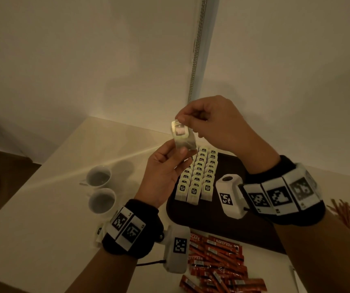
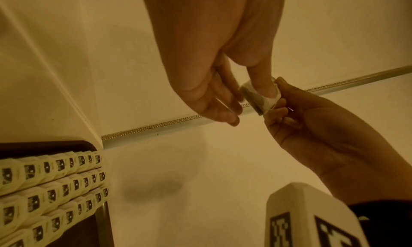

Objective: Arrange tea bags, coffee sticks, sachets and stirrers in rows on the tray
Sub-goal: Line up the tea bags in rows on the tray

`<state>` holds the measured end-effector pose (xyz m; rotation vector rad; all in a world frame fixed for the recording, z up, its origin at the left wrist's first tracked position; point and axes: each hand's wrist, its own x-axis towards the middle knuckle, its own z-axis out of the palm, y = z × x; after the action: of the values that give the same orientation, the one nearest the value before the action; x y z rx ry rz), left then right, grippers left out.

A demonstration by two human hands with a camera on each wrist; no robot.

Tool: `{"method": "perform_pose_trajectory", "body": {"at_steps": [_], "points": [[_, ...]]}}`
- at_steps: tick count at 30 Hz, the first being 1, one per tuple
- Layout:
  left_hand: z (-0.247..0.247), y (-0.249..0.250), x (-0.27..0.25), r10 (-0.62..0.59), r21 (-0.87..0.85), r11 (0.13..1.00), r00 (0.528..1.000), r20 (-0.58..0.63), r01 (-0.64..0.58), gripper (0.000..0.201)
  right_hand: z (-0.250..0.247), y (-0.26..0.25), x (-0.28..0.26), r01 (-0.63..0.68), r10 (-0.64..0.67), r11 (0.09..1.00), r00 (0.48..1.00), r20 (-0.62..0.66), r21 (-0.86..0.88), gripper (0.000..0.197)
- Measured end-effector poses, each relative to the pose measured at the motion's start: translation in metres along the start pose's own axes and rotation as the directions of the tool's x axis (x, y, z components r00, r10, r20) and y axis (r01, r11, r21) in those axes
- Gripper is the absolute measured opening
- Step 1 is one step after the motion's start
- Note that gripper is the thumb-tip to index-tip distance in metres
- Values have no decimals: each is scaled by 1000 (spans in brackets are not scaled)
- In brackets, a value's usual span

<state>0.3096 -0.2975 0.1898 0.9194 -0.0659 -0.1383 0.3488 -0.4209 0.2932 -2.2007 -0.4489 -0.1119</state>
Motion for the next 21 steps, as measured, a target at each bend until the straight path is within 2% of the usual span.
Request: {"method": "perform_pose_trajectory", "body": {"at_steps": [9,13,18,21], "points": [[3,-1,3,94,66,994,995,-29,-92,24,-4,9,-11,33,-30,995,999,-40,91,6],[-1,-5,2,92,130,988,994,-54,-85,24,-1,16,-15,36,-34,994,999,-20,99,7],[-21,-6,-10,28,317,948,998,-52,-10,44,-3,32,-23,20,-20,1000,999,-30,5,11],[-55,-4,-30,5,532,846,997,-73,35,33,-3,62,-37,-43,42,995,999,-19,-89,8]]}}
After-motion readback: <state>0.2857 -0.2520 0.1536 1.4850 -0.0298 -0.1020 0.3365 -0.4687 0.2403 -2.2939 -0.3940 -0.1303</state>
